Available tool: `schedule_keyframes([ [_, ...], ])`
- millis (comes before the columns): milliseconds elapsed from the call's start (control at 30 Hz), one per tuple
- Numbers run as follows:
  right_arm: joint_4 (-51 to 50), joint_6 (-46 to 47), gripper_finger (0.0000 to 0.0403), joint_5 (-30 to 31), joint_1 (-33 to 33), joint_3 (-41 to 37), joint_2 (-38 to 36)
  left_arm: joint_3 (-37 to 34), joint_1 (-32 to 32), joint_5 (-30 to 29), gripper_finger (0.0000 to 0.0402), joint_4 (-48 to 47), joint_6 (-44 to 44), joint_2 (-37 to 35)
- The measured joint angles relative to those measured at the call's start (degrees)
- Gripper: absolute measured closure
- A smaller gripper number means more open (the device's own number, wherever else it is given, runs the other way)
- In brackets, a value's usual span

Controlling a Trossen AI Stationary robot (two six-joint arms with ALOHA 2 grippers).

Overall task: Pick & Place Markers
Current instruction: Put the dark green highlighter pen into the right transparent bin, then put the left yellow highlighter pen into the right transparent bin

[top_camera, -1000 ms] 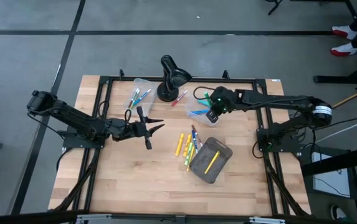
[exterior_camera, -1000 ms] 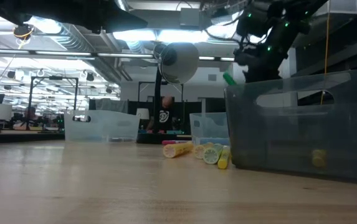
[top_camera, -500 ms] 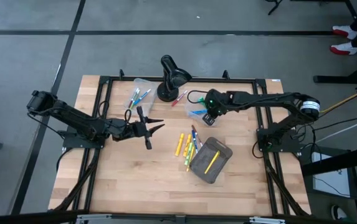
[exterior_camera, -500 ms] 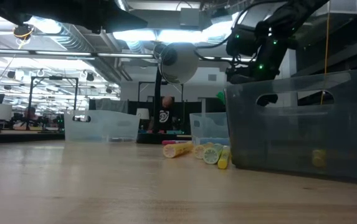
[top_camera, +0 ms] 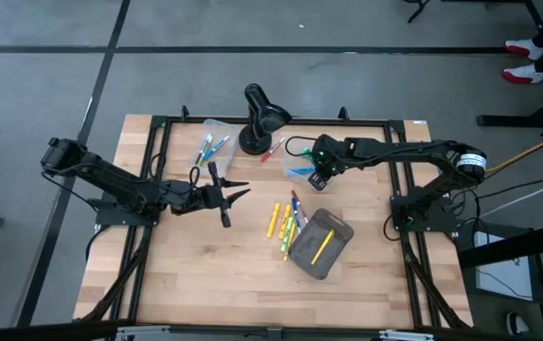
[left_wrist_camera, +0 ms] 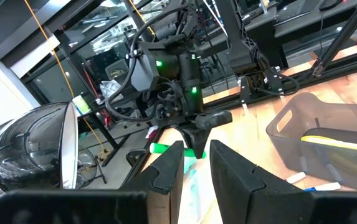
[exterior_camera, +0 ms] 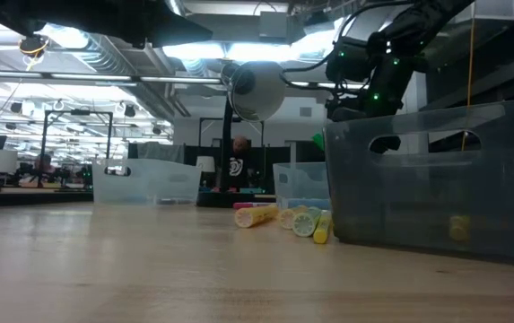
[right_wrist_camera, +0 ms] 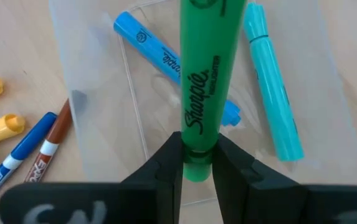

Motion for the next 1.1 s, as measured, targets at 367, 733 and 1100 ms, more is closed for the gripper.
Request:
schedule_keyframes([
  [367,0.0,-0.1,0.0328,0.1,-1.6,0.0,0.0,0.0,0.0,0.0,0.0329,0.0,0.0,0.0],
  [733,1.8,-0.1,0.0317,0.1,-1.7,0.0,0.0,0.0,0.0,0.0,0.0329,0.0,0.0,0.0],
  [1100,2.0,-0.1,0.0242,0.2,-1.7,0.0,0.0,0.0,0.0,0.0,0.0329,0.0,0.0,0.0],
])
